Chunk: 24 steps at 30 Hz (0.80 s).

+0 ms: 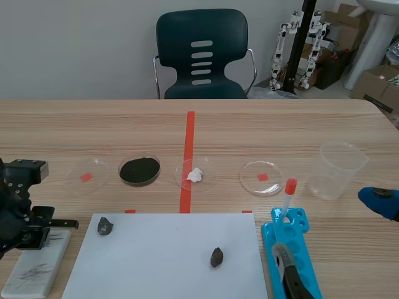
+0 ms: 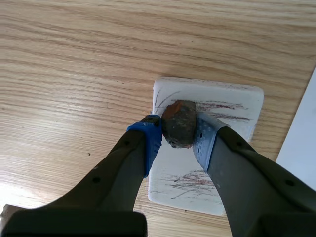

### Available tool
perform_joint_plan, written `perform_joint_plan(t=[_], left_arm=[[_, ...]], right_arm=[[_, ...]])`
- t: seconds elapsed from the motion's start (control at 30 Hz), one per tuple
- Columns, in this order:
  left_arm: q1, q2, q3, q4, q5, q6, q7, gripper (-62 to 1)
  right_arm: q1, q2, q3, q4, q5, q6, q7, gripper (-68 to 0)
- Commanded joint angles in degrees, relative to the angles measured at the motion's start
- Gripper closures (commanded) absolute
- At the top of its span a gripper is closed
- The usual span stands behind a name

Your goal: Rub the mineral on the streak plate

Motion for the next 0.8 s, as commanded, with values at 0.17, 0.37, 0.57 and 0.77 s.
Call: perform_joint_plan(t=[0.17, 0.37, 0.57, 0.77], left_arm=[[0.9, -1.5, -0.4, -1.3, -1.0, -0.8, 0.4, -7.0], [1.1, -1.4, -0.4, -1.3, -10.2, -4.3, -0.3, -7.0], [2.1, -1.5, -0.1, -1.2, -15.1, -6.1, -2.6, -7.0], [2.2, -1.5, -0.1, -1.2, -17.9, -8.3, -3.0, -7.0]], right_arm=[[-0.1, 0.6, 0.0, 0.5, 0.6, 0.0, 1.0, -65.5], [-0.1, 0.6, 0.0, 0.5, 0.6, 0.0, 1.0, -65.5], [-0.1, 0.6, 0.0, 0.5, 0.6, 0.0, 1.0, -65.5], [-0.1, 0.6, 0.0, 0.5, 0.6, 0.0, 1.0, -65.5]])
